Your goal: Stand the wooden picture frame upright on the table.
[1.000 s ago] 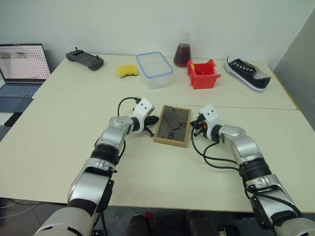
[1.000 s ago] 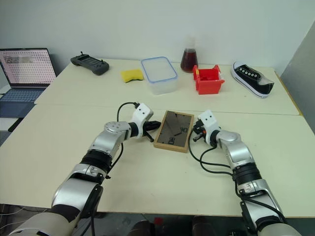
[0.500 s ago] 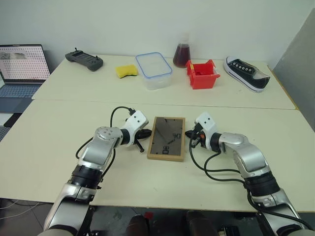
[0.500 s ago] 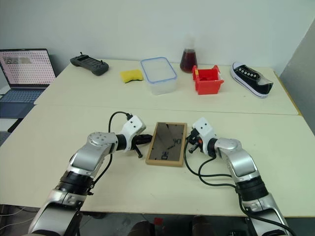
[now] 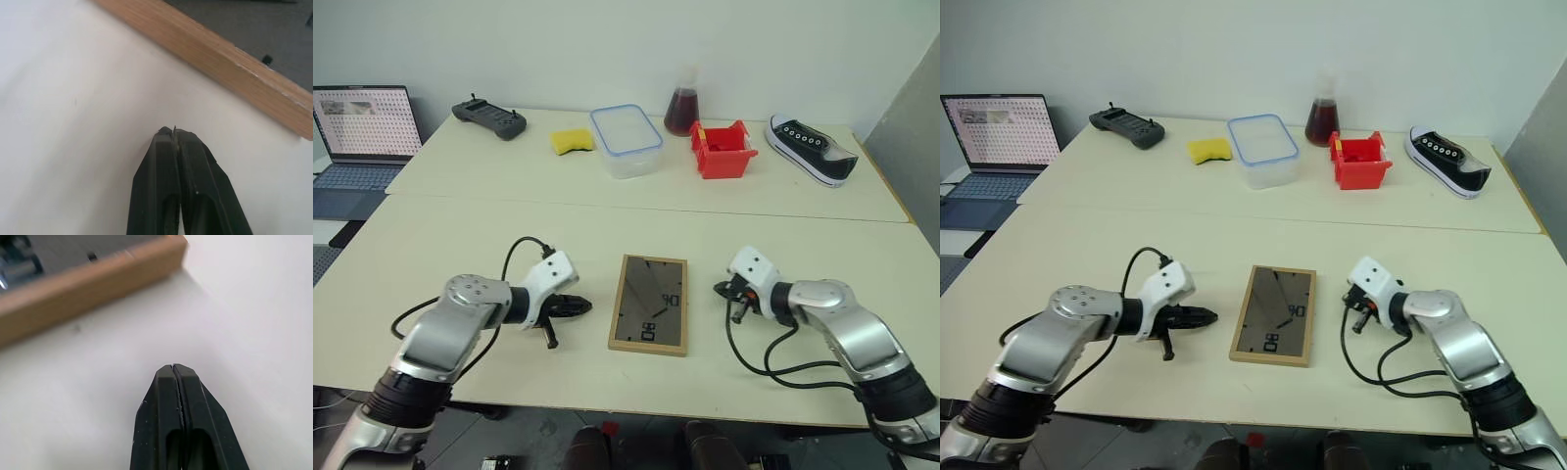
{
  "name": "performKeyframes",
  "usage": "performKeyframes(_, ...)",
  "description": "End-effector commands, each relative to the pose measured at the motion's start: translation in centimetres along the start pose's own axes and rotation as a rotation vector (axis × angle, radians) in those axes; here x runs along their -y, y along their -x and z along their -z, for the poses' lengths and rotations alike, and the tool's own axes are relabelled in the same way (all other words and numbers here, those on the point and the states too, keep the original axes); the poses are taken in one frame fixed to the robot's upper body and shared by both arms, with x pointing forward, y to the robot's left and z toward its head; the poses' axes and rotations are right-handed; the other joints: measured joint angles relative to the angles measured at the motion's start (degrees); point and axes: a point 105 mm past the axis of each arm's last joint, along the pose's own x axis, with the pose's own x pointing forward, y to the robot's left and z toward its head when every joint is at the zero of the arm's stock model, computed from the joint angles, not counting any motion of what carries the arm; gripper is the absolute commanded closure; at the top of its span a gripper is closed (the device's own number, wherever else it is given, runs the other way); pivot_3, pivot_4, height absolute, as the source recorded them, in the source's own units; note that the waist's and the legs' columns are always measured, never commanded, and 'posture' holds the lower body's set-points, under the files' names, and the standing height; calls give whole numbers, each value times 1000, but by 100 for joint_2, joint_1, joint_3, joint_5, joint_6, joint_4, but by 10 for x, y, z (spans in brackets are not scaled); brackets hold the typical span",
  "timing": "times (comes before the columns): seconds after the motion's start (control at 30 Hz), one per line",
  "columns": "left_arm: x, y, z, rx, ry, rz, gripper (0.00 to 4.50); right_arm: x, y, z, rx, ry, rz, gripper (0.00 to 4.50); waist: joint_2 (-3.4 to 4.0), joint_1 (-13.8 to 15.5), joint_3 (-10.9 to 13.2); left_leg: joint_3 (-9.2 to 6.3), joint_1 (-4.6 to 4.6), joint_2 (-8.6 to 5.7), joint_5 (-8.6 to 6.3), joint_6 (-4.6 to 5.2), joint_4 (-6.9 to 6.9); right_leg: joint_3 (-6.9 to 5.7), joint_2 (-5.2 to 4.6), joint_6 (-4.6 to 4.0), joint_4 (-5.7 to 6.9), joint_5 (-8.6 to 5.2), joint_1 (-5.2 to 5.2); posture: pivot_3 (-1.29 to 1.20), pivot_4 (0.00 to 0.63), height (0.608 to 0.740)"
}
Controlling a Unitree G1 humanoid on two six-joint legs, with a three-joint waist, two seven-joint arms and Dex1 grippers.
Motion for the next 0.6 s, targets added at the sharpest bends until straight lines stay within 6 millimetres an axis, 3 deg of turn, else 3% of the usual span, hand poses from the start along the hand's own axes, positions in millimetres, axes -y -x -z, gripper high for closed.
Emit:
performKeyframes(0.03,20,25,-20,120,338,237,3470,-8,12,-10,67,31,-54,4500,-1,-13,1,-1,0,1,0,1,0,-1,1,0,0,0,-1,0,150,740)
performKeyframes(0.13,31,35,-14,99,642,379,2883,-15,9,-6,67,33,-77,4500,0,-45,1,-6,0,2,-1,1,-1,-4,6,0,3,-1,-1,0,150,740)
performKeyframes(0.27,26,28,-2,83,831,389,1970,-19,-2,-8,85,40,-75,4500,0,-100,0,-8,4,3,-1,2,-2,-3,8,0,5,-1,-1,0,150,740)
performKeyframes(0.57,26,-11,10,77,945,407,5,-40,-31,-26,148,19,-96,4500,-2,-123,-6,-5,17,4,0,0,-3,4,8,-4,18,-2,1,0,150,740)
performKeyframes(0.6,27,-15,9,81,954,412,5,-42,-33,-28,152,18,-97,4500,-1,-120,-6,-6,16,4,0,-1,-3,2,7,-4,19,-3,1,0,150,740)
